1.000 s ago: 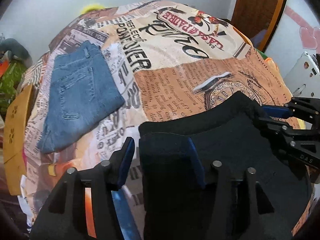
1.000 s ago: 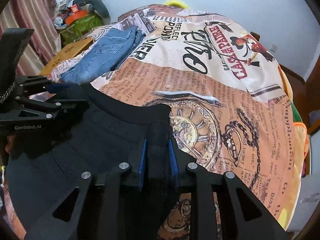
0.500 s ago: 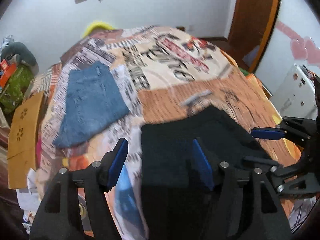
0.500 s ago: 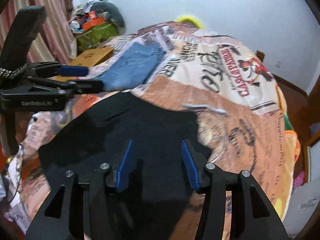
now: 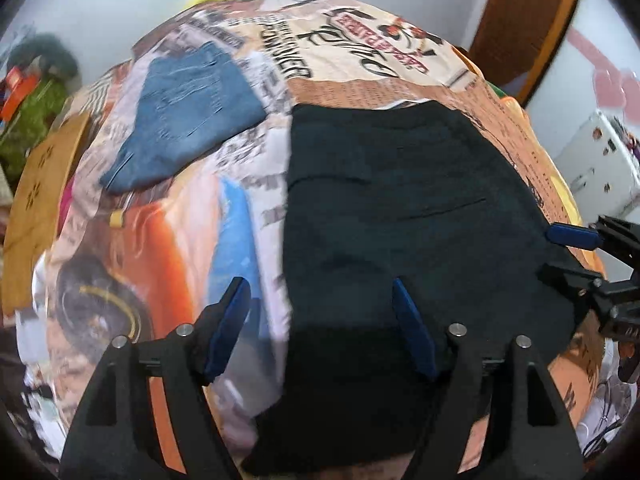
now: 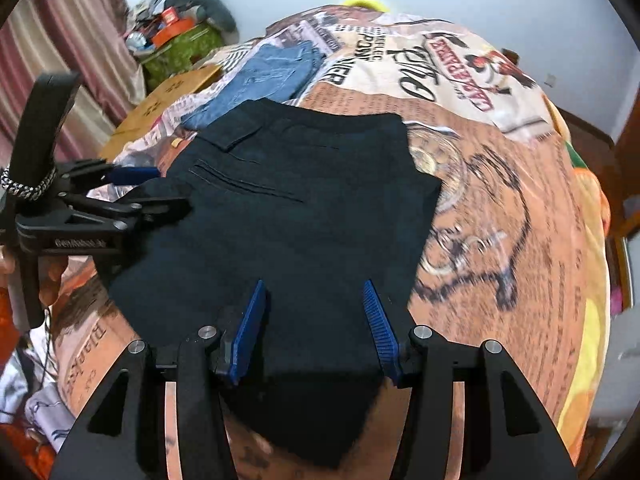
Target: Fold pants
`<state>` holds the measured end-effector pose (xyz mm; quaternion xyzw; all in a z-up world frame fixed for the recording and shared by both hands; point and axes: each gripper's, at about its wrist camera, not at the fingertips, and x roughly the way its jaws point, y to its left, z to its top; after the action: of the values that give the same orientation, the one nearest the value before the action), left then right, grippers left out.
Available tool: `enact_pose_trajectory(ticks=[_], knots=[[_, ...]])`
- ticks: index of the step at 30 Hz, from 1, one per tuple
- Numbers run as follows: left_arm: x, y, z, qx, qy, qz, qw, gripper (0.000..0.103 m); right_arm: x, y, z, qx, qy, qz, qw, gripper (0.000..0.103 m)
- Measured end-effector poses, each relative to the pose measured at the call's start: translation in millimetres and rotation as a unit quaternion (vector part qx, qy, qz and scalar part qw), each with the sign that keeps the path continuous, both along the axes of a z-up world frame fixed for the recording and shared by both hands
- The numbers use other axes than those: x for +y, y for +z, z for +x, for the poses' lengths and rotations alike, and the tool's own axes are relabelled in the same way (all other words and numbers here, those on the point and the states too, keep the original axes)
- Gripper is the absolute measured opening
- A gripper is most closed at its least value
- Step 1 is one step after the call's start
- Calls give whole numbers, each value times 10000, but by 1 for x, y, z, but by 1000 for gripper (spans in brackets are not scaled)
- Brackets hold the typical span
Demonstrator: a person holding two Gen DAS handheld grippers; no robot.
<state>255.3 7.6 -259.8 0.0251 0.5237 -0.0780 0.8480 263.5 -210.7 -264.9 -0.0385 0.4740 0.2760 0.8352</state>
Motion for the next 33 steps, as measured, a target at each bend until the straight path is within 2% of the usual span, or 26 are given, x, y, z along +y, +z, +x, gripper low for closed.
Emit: enact_pose_trajectory(ticks=[5, 13, 15, 17, 19, 21, 24, 29, 33], knots=[[25, 8, -21, 56, 243, -310, 9992, 77, -17, 2, -17, -79, -260, -98, 9996, 47], [50, 17, -39, 47, 553, -63, 9984, 76, -46, 5, -30, -71, -594, -28, 9982, 52], [51, 26, -36, -56, 573, 112, 9983, 76, -49, 8, -29, -108, -676, -80, 9976, 52], [53, 40, -31, -224, 589, 91, 9980, 76, -51, 16, -24, -236, -758, -133, 9968, 52], [51, 52, -23, -340, 581, -35, 9977, 77, -53, 25, -18, -349, -818, -84, 9960, 56], [48, 58, -15, -377, 538, -196, 9977, 81, -53, 33, -13, -493, -879, 40, 9949, 66], [37, 57, 1, -285, 423, -475, 9976, 85, -50, 38, -6, -559, -907, 187, 9941, 72], [15, 25, 28, 197, 110, -604, 9979, 85, -43, 15, 16, -108, -862, 523, 9948, 72], [16, -8, 51, 697, 123, -874, 9937, 85, -40, -22, 38, 605, -962, 642, 9914, 72]])
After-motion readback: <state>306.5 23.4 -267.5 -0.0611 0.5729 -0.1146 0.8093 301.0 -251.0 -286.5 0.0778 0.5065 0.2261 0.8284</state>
